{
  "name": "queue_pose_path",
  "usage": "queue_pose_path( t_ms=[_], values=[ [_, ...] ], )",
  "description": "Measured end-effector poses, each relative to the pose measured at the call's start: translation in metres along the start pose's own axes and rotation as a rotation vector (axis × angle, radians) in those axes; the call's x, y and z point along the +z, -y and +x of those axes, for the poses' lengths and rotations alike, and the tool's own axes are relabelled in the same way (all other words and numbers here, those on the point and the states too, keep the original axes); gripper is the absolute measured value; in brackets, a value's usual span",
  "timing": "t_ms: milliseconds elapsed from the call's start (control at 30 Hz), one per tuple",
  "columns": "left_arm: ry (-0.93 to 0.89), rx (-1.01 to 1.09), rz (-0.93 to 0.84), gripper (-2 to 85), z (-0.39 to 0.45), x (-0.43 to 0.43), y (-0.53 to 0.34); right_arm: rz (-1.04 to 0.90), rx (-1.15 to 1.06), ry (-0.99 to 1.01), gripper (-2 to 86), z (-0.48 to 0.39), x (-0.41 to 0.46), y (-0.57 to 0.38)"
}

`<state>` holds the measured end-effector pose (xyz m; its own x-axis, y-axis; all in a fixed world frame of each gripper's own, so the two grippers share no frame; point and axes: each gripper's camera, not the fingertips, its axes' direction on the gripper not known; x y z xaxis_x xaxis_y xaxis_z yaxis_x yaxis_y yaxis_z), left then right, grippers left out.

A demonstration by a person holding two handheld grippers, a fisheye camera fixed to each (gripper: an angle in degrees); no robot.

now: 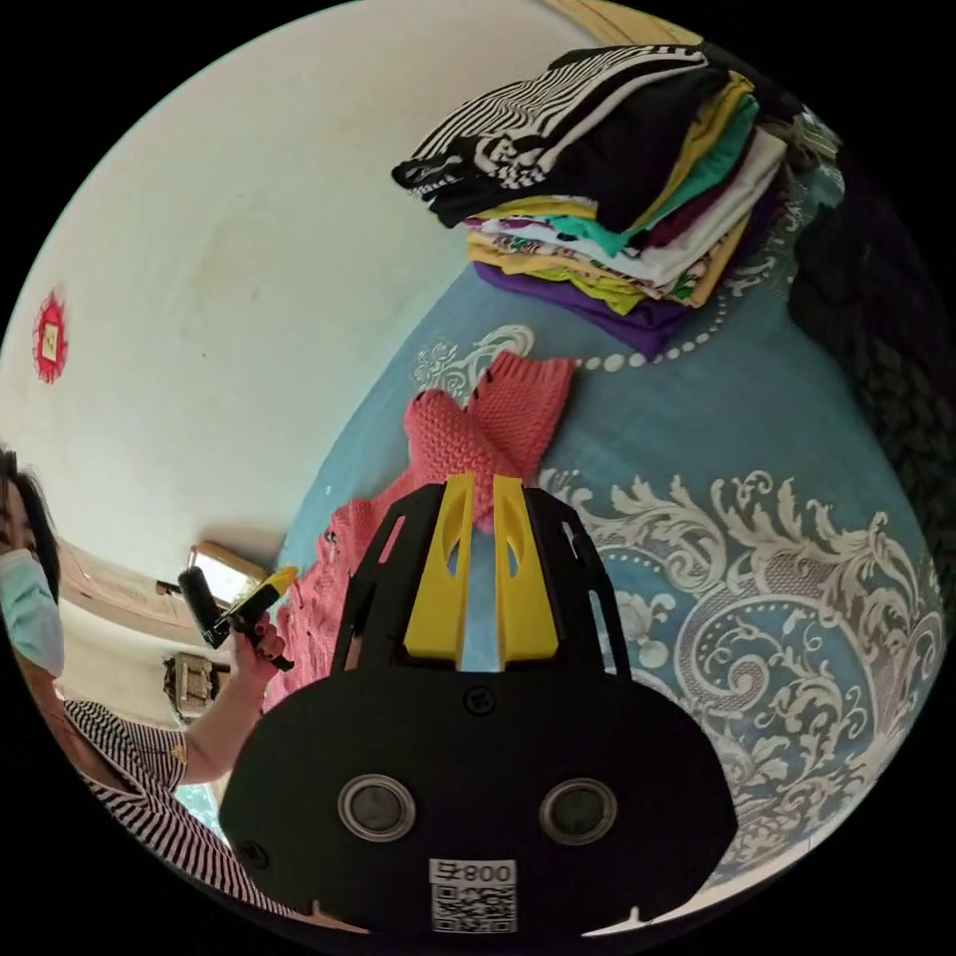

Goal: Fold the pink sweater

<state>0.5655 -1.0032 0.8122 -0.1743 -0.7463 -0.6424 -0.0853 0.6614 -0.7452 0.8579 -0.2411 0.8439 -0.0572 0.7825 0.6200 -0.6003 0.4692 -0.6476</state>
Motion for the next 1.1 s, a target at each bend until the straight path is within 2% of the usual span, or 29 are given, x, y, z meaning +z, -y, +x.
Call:
queue_pose_path(
  t_ms=[67,167,267,367,500,600,667,700,767,900,1100],
  values=[
    [-0.030,0.044,-0.020,6.7,0.006,0.025,0.034,-0.003,-0.020,-0.073,6.8,0.008,0.001,0.017],
    [-0.062,0.085,-0.021,7.4,0.016,0.062,0.086,-0.013,-0.063,-0.079,7.4,0.009,0.001,0.041],
    [-0.095,0.084,-0.073,7.9,0.020,0.107,0.133,-0.031,-0.062,-0.229,7.4,0.020,0.008,0.056],
    [-0.081,0.094,-0.160,8.4,0.026,0.154,0.171,-0.074,-0.014,-0.159,7.4,0.044,0.019,0.065],
    [-0.087,0.047,-0.258,8.5,0.027,0.213,0.208,-0.113,-0.007,-0.159,7.4,0.060,0.030,0.064],
    [-0.096,0.011,-0.349,8.1,0.028,0.250,0.220,-0.067,0.003,-0.140,7.0,0.073,0.030,0.057],
    [-0.041,0.075,-0.437,7.3,0.037,0.271,0.221,-0.051,0.010,-0.114,6.8,0.082,0.029,0.054],
    [0.030,0.126,-0.444,6.2,0.046,0.276,0.220,-0.047,0.017,-0.098,6.5,0.088,0.028,0.053],
    [0.059,0.199,-0.471,4.5,0.060,0.280,0.222,-0.048,0.002,-0.088,5.8,0.092,0.029,0.052],
    [0.091,0.320,-0.407,2.3,0.088,0.261,0.225,-0.052,0.001,-0.061,3.8,0.104,0.027,0.049],
    [-0.080,0.396,-0.149,1.4,0.111,0.179,0.236,0.191,-0.045,0.099,3.0,0.107,-0.038,0.033]
  ],
)
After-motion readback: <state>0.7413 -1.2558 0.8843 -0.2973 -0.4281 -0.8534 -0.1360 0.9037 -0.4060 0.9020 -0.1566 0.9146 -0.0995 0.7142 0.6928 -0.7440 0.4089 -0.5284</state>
